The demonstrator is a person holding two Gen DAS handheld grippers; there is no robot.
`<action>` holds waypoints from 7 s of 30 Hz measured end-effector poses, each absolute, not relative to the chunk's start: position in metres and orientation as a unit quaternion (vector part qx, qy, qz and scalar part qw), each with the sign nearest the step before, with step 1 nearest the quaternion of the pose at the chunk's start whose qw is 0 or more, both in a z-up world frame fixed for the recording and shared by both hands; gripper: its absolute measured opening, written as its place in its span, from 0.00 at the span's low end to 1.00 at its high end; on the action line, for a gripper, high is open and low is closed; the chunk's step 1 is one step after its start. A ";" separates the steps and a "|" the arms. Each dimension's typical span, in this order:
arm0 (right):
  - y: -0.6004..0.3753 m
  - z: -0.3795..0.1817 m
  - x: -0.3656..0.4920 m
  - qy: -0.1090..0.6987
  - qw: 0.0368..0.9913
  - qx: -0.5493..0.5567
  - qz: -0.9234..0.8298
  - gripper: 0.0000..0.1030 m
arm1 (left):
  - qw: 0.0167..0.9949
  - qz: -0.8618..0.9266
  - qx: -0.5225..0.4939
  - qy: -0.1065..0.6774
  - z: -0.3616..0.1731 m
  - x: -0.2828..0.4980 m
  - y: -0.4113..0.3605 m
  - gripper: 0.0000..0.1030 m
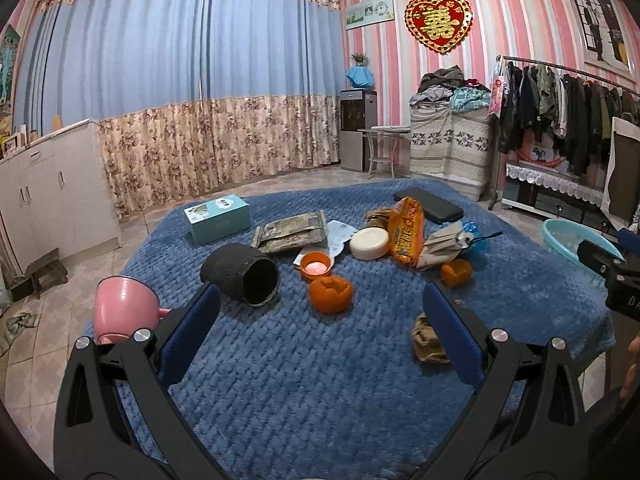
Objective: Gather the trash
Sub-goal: 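Move the right gripper to the crumpled brown paper and grasp it, then grasp the orange peel with the left gripper while the right gripper carries the paper toward the blue basket, then open the left gripper over the blue basket to drop the orange peel, then open the right gripper over the blue basket to drop the brown paper, then move both grippers back over the bed toward the remaining items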
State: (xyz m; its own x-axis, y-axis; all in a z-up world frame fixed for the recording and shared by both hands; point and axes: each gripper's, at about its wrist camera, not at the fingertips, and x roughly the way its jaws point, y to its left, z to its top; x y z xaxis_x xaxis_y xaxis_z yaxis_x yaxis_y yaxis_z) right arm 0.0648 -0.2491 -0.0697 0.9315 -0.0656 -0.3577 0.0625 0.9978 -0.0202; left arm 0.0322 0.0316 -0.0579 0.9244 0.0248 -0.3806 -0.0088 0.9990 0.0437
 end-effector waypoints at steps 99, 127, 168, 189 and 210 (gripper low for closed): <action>-0.405 -0.019 0.137 0.208 0.967 0.089 -0.114 0.48 | 0.969 -0.082 0.048 0.228 0.012 0.182 -0.097 0.27; -0.578 -0.071 0.177 0.283 0.909 0.158 -0.261 0.48 | 0.916 -0.274 0.119 0.269 -0.050 0.240 -0.359 0.28; -0.562 -0.086 0.209 0.308 0.905 0.141 -0.256 0.86 | 0.933 -0.217 0.112 0.263 -0.050 0.274 -0.338 0.93; -0.476 -0.039 0.212 0.263 0.943 0.108 -0.172 0.91 | 0.967 -0.109 0.057 0.225 0.003 0.240 -0.199 0.95; -0.327 -0.051 0.232 0.297 0.955 0.017 0.008 0.91 | 0.958 0.081 0.005 0.274 -0.037 0.189 0.031 0.95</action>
State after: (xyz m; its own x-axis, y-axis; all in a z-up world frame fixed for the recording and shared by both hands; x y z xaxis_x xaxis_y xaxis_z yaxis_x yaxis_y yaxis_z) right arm 0.2323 -0.3269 -0.0510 0.8236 0.0260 -0.5665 -0.0053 0.9993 0.0382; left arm 0.1885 0.0311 -0.0374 0.8365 0.1569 -0.5250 -0.1517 0.9870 0.0534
